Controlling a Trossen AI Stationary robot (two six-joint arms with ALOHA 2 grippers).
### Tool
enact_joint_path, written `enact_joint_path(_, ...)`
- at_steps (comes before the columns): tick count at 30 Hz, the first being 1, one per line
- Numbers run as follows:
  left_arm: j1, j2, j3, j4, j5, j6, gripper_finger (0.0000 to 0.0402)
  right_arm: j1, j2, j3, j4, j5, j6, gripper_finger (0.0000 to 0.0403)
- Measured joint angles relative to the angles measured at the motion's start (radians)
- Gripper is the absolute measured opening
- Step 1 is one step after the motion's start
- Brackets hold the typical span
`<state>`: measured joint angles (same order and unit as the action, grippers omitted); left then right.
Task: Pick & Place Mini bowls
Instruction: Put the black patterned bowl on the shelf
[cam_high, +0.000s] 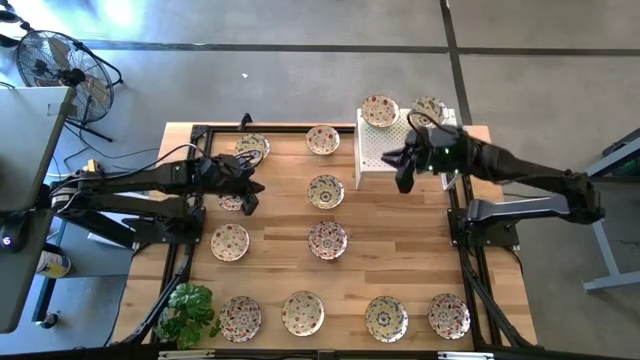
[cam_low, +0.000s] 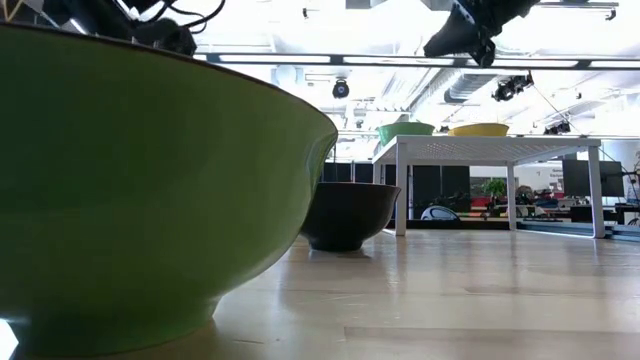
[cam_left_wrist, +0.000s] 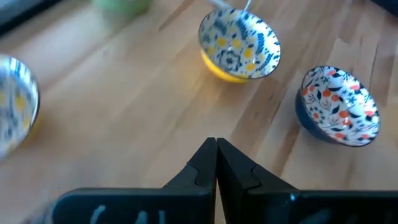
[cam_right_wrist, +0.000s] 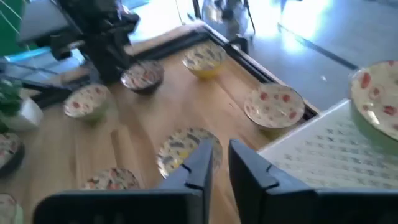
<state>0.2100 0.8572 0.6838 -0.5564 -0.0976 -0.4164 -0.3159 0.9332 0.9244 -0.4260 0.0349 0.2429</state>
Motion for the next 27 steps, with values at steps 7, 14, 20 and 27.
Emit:
enact_joint_path(7, 0.087, 0.024, 0.084, -0.227, 0.027, -0.194, 0.0, 0.074, -0.019, -0.082, 0.089, 0.073, 0.021, 0.0012)
enact_joint_path(14, 0.407, 0.04, 0.089, -0.33, 0.239, -0.095, 0.0, 0.076, -0.019, -0.09, 0.141, 0.065, 0.006, 0.002)
enact_joint_path(20, 0.62, 0.118, 0.089, -0.355, 0.304, 0.011, 0.0009, 0.076, -0.019, -0.09, 0.145, 0.056, -0.001, 0.0026)
enact_joint_path(27, 0.654, 0.226, 0.089, -0.359, 0.285, 0.104, 0.008, 0.087, -0.019, -0.09, 0.139, 0.035, 0.029, 0.0025)
